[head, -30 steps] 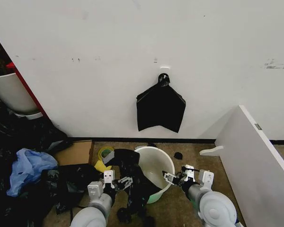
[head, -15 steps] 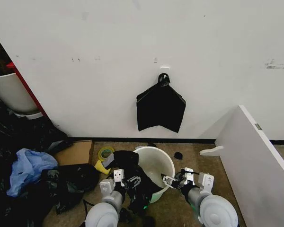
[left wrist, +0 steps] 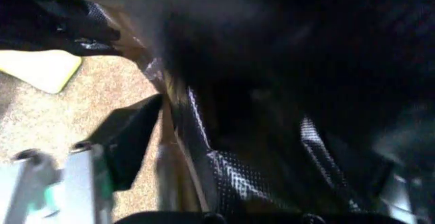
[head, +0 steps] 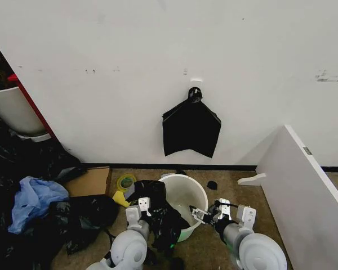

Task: Place the garbage bag over the trash bin.

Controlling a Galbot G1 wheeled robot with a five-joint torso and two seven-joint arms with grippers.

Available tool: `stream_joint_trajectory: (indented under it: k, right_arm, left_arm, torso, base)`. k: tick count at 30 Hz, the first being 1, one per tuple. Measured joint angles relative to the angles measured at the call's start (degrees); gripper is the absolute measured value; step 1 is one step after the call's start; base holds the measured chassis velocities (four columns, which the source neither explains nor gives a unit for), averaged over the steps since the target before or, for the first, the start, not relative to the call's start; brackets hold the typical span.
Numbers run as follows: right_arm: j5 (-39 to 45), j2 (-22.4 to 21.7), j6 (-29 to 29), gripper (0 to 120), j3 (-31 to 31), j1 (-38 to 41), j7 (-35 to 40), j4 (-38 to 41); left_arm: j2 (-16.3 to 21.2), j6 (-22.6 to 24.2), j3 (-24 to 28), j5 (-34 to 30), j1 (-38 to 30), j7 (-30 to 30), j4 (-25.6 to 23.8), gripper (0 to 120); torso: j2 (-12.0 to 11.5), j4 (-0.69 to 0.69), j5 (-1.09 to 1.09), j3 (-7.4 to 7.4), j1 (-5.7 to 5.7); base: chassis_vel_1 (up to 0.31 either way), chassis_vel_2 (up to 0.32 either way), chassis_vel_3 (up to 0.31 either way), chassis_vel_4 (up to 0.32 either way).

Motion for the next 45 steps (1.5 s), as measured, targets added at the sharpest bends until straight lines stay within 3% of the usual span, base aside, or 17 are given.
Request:
stream_joint_trajectory:
  k: [3,6,11,15,17,22,32,35,39,45]
  right_arm:
    - [0.0,-0.2,0.0,100,0.2,0.0,0.0,-0.2]
    - [0.0,-0.4,0.0,100,0.3,0.1,-0.1,-0.5]
    - [-0.5,-0.3,0.0,100,0.2,0.0,-0.3,-0.4]
    - [-4.7,-0.5,0.3,100,0.0,-0.7,-2.0,0.2]
    - [-5.6,-0.5,0.4,100,0.0,-0.9,-2.4,0.3]
    - [-22.3,-2.1,5.6,100,-0.5,-3.7,-9.2,1.8]
    - [-38.4,-5.4,12.2,100,-0.7,-5.7,-17.0,5.7]
    - [-39.3,-6.3,12.2,100,-0.7,-5.8,-19.4,6.8]
    - [-36.5,-10.1,9.0,100,-1.3,-4.1,-29.4,8.7]
    - [-30.3,-12.3,5.8,100,-3.6,1.9,-35.1,4.8]
  left_arm:
    - [0.1,0.3,0.0,-0.3,-0.1,-0.4,0.0,76]
    - [0.6,0.6,-0.1,-0.8,-0.1,-0.6,-0.2,61]
    - [0.5,0.7,-0.3,-1.3,0.0,-0.6,-0.1,45]
    - [0.8,-0.5,-0.8,-1.3,0.5,0.6,0.0,27]
    - [0.8,-0.7,-0.9,-1.3,0.5,0.9,0.0,23]
    - [2.4,-3.4,-2.3,-0.7,1.2,5.2,-1.8,5]
    - [5.1,-6.7,-3.9,2.7,1.5,10.6,-4.6,5]
    - [5.3,-7.5,-3.9,4.4,1.5,11.5,-4.7,5]
    - [5.8,-9.1,-3.2,9.8,1.6,13.5,-5.4,5]
    - [6.6,-9.4,-2.7,10.6,1.8,14.0,-6.2,5]
  torso:
    - [0.0,0.0,0.0,0.0,0.0]
    - [0.0,0.0,0.0,0.0,0.0]
    - [0.0,0.0,0.0,0.0,0.0]
    - [0.0,0.01,0.0,0.0,0.0]
    - [0.0,0.01,0.0,0.0,0.0]
    - [0.0,-0.01,-0.01,0.0,0.0]
    - [0.0,-0.01,-0.01,0.0,0.0]
    - [0.0,-0.01,0.0,0.0,0.0]
    - [0.0,0.0,-0.01,0.0,0.0]
    - [0.0,0.01,0.01,0.0,0.0]
  base:
    - [0.0,0.0,0.0,0.0]
    - [0.0,0.0,0.0,0.0]
    - [0.0,0.0,0.0,0.0]
    - [0.0,0.0,0.0,0.0]
    - [0.0,0.0,0.0,0.0]
    - [0.0,0.0,0.0,0.0]
    - [0.0,0.0,0.0,0.0]
    - [0.0,0.0,0.0,0.0]
    - [0.0,0.0,0.0,0.0]
    - [0.0,0.0,0.0,0.0]
